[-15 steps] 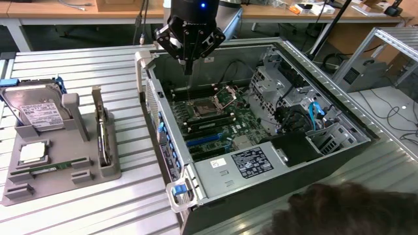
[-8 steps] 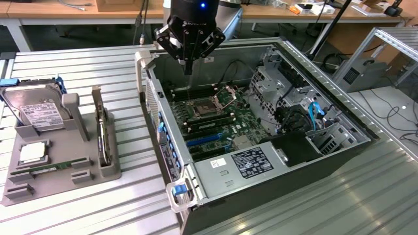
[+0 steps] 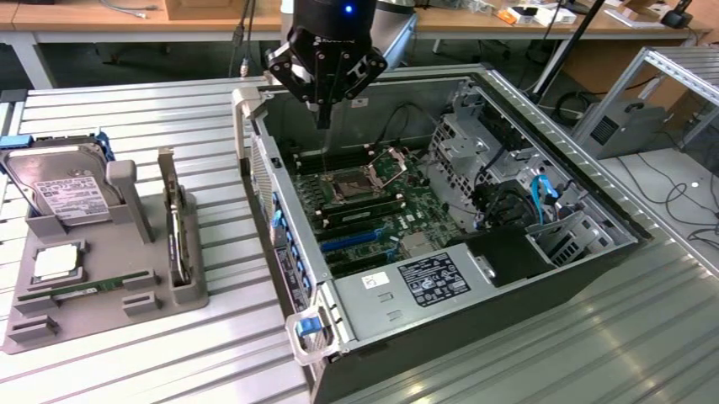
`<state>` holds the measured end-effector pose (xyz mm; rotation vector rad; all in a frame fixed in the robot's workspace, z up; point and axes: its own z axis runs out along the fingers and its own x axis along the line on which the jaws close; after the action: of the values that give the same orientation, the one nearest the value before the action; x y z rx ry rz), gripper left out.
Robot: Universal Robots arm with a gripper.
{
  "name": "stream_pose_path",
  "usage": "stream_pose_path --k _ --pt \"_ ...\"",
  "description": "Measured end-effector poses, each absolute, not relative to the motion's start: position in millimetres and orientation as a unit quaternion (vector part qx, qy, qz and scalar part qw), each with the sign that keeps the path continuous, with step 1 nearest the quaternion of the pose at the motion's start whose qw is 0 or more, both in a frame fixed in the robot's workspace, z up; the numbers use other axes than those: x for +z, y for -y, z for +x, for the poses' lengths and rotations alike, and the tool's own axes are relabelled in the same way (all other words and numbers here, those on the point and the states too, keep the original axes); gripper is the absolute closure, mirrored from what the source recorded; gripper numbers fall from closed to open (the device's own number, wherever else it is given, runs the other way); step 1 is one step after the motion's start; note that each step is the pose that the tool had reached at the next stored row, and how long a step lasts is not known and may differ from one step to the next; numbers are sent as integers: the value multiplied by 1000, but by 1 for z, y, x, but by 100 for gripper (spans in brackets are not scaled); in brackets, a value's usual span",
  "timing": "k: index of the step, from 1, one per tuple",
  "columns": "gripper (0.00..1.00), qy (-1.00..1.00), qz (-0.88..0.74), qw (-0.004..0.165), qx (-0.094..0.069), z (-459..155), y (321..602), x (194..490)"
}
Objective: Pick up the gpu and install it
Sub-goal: 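Press down on the gpu until it lock into place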
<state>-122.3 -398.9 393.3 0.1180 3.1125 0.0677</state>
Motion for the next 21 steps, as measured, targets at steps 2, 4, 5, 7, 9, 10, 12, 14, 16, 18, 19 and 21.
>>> stream_pose_path --k 2,4,5,7,9,10,12,14,16,18,19,21 --pt "89 -999 38 13 22 -125 399 393" --pt "89 -999 38 13 22 -129 399 393" --pt "89 -999 38 13 22 -131 399 393" --pt "89 -999 38 13 22 -135 399 393" --pt "89 -999 38 13 22 -137 399 393" --pt "89 -999 38 13 22 -139 399 393" --pt "89 -999 38 13 22 -142 399 393" --pt "89 -999 38 13 22 -149 399 393" --pt "89 -999 38 13 22 -160 399 393" --pt "89 -999 38 13 22 -176 399 393" --pt "89 -999 38 13 22 -187 399 393" --pt "89 -999 38 13 22 -205 399 393"
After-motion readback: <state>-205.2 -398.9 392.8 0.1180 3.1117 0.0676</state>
